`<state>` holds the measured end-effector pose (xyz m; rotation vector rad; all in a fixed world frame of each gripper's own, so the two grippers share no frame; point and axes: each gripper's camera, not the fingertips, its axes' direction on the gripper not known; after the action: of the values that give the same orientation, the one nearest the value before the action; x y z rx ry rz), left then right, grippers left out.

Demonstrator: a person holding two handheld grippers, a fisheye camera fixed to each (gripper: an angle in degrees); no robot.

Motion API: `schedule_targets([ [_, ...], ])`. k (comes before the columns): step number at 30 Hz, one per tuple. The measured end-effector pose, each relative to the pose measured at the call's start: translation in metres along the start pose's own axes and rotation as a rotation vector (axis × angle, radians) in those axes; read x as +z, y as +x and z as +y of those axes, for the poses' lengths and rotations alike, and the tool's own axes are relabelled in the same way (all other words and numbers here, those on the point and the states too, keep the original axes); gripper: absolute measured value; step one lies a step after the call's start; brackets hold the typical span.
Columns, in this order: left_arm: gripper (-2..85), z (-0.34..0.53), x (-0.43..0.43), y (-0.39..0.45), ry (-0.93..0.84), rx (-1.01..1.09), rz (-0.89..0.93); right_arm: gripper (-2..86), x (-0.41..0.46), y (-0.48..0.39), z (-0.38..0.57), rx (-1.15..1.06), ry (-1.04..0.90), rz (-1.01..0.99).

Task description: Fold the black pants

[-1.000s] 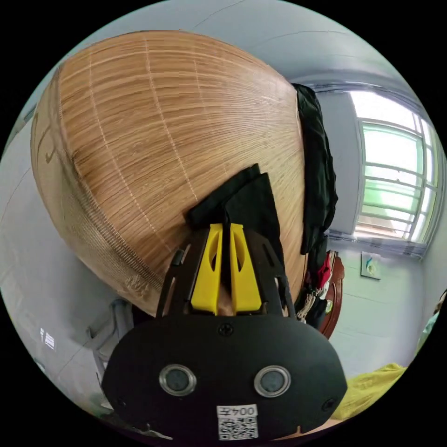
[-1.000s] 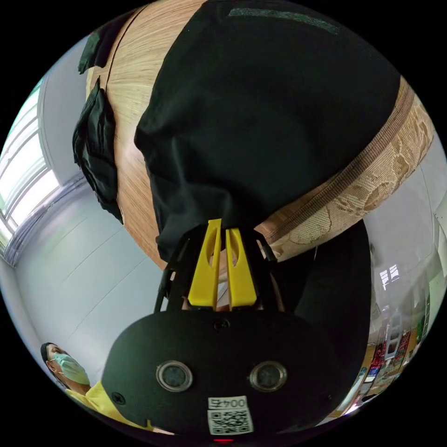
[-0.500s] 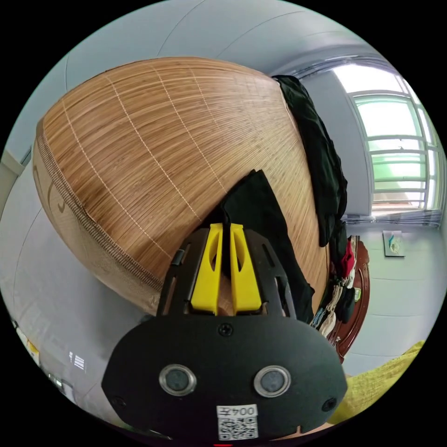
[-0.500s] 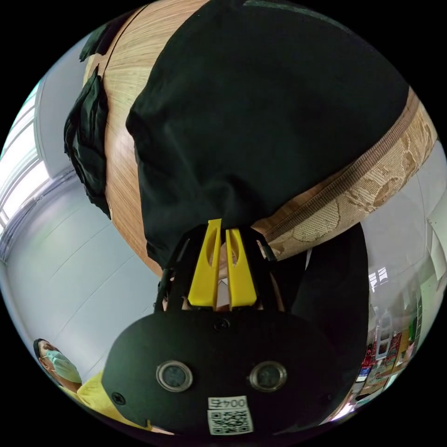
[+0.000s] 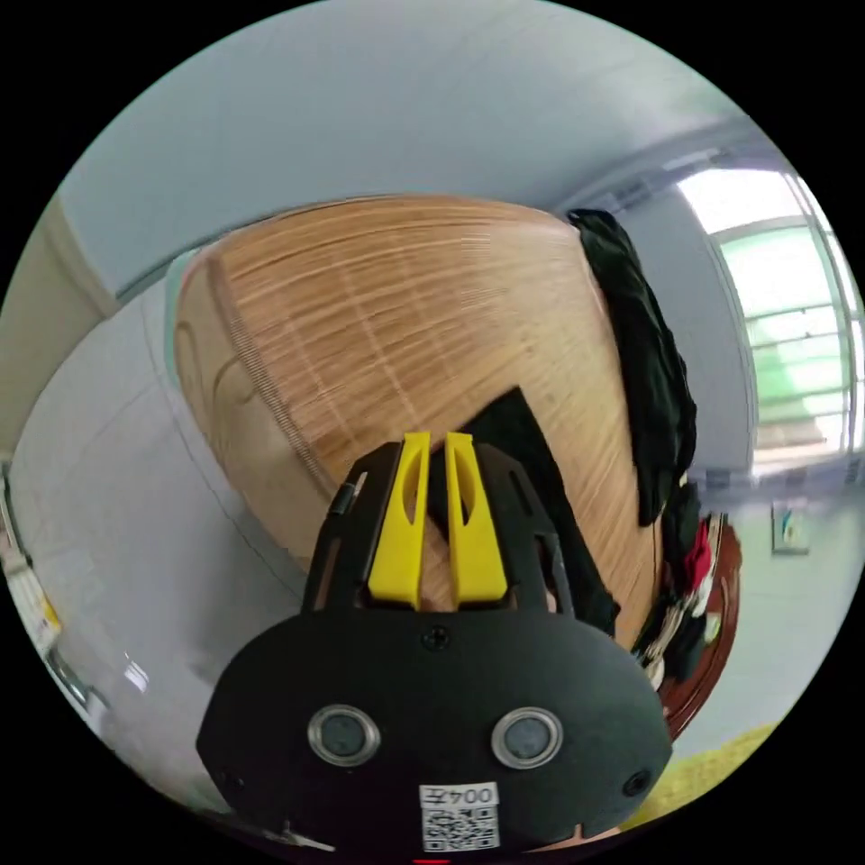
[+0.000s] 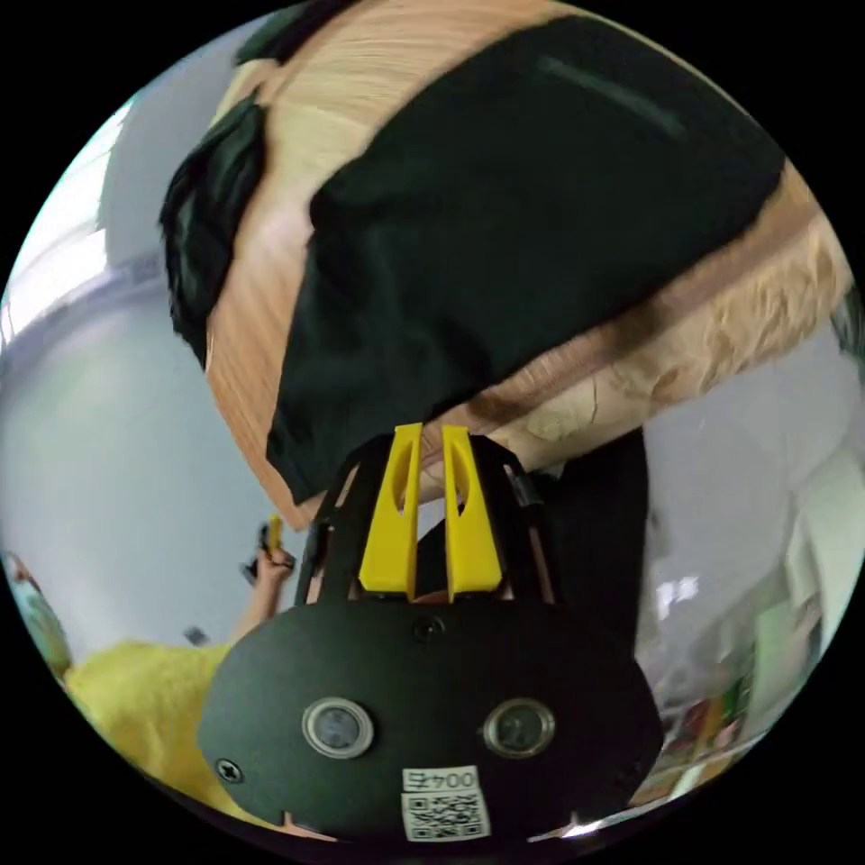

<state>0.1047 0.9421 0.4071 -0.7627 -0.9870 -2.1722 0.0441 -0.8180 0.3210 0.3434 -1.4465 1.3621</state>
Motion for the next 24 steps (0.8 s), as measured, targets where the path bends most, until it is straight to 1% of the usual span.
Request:
schedule_targets([
  [2,0.9,-0.001,0.015,0.067,-0.080,0.184,-0.007,5.0,-0.007,-0.044,0.006,-0.283,0.032,0.144],
  [3,0.8,0.000,0.023,0.086,-0.104,0.233,-0.011,5.0,-0.005,-0.057,0.005,-0.356,0.035,0.187],
  [4,0.6,0.005,0.040,0.124,-0.152,0.338,-0.033,5.2,0.001,-0.084,0.002,-0.501,0.046,0.267],
  [5,0.6,0.011,0.060,0.160,-0.194,0.435,-0.092,5.4,0.010,-0.109,-0.005,-0.633,0.052,0.333],
  [8,0.5,0.028,0.106,0.223,-0.287,0.571,-0.234,5.2,0.041,-0.166,-0.035,-0.873,-0.012,0.457],
  [10,0.5,0.037,0.127,0.248,-0.345,0.625,-0.304,5.3,0.059,-0.195,-0.052,-1.001,-0.038,0.525],
  [12,0.5,0.044,0.128,0.269,-0.297,0.692,-0.369,6.2,0.082,-0.220,-0.066,-1.118,-0.123,0.595],
  [14,0.5,0.047,0.125,0.290,-0.262,0.725,-0.405,7.3,0.114,-0.244,-0.075,-1.264,-0.261,0.709],
  [15,0.4,0.048,0.123,0.294,-0.250,0.734,-0.409,7.8,0.121,-0.247,-0.076,-1.295,-0.293,0.741],
  [17,0.4,0.052,0.118,0.309,-0.205,0.762,-0.423,8.3,0.149,-0.255,-0.078,-1.383,-0.425,0.881],
  [19,0.3,0.050,0.116,0.322,-0.200,0.766,-0.435,7.9,0.163,-0.258,-0.078,-1.429,-0.502,0.946],
  [20,0.2,0.047,0.114,0.330,-0.204,0.762,-0.438,7.5,0.169,-0.259,-0.077,-1.440,-0.558,0.958],
  [22,0.2,0.043,0.110,0.339,-0.202,0.748,-0.434,6.9,0.173,-0.263,-0.075,-1.443,-0.602,0.964],
  [24,0.3,0.040,0.106,0.347,-0.194,0.741,-0.427,6.9,0.174,-0.267,-0.072,-1.447,-0.604,0.971],
])
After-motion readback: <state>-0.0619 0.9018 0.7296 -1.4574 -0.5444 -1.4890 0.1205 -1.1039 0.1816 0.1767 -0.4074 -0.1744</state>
